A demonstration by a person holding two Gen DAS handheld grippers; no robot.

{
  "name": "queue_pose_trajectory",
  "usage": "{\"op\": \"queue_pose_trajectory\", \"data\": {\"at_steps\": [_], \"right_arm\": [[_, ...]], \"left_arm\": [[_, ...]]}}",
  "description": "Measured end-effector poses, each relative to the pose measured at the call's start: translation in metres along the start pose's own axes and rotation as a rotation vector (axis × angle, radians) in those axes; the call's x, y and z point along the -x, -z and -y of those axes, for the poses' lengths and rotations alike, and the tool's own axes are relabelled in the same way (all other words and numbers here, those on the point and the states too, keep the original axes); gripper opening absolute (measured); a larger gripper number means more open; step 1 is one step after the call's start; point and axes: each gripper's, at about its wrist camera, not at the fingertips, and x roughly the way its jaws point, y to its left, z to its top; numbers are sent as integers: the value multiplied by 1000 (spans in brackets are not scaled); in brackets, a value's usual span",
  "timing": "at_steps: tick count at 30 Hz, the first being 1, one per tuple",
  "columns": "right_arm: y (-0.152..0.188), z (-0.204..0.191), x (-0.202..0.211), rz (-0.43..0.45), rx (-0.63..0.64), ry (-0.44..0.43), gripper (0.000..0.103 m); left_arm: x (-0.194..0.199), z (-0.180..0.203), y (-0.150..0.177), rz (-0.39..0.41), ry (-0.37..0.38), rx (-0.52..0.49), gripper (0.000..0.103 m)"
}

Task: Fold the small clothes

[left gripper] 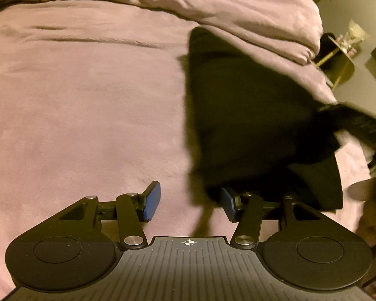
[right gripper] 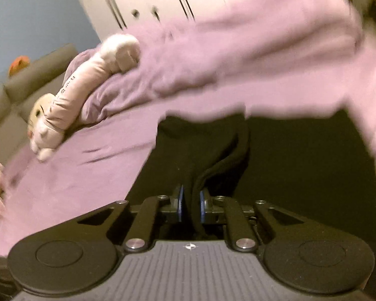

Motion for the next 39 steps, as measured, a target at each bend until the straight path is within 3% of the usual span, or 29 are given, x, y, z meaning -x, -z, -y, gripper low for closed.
{"op": "queue_pose_trajectory", "data": {"at_steps": [4,7,10,13,14,16,20,22,24,25,27,28,29,32,34,36,39], "right_arm": [[5,15,44,142,91,260,11],[24,39,42,68,107,387,13],[40,76,35,-57,-47,287,18],[44,101,52,-15,-203,203,38],[43,106,54,-20,-244,162,39],[47,111,53,-37,-279,109,41],[52,111,46,-68,-260,84,43],[52,107,45,-72,-242,90,24],[48,108,49,-66,-253,64,15],[46,116,52,-51,-317,21,13],[55,151,57,-1,-617,-157,10],[62,167,58,18,-732,-189,10],[65,177,59,19,-759,-150,10],[65,179,62,-66,-618,62,16],[66,175,75,-54,-592,86,25],[66,162,95,-8,-557,66,31],[69,138,101,-7,-576,-88,38]], "left_arm": [[-3,13,2,-6,24,-34,58],[-11,25,2,-16,2,-56,58],[-13,34,1,-15,-8,-75,58],[-15,35,1,-15,-7,-72,58],[-15,34,1,-18,-12,-69,58],[-16,35,1,-23,-20,-58,58],[-14,42,2,-26,-44,-56,58],[-12,45,2,-27,-50,-59,58],[-9,47,3,-26,-44,-58,58],[-8,48,4,-25,-38,-57,58],[-6,51,6,-25,-29,-63,58],[-7,53,6,-26,-34,-68,58],[-8,53,7,-30,-42,-72,58],[-7,53,8,-33,-50,-70,58],[-4,50,7,-22,-49,-56,58],[0,46,8,-10,-60,-30,58],[5,39,9,2,-102,-4,58]]}}
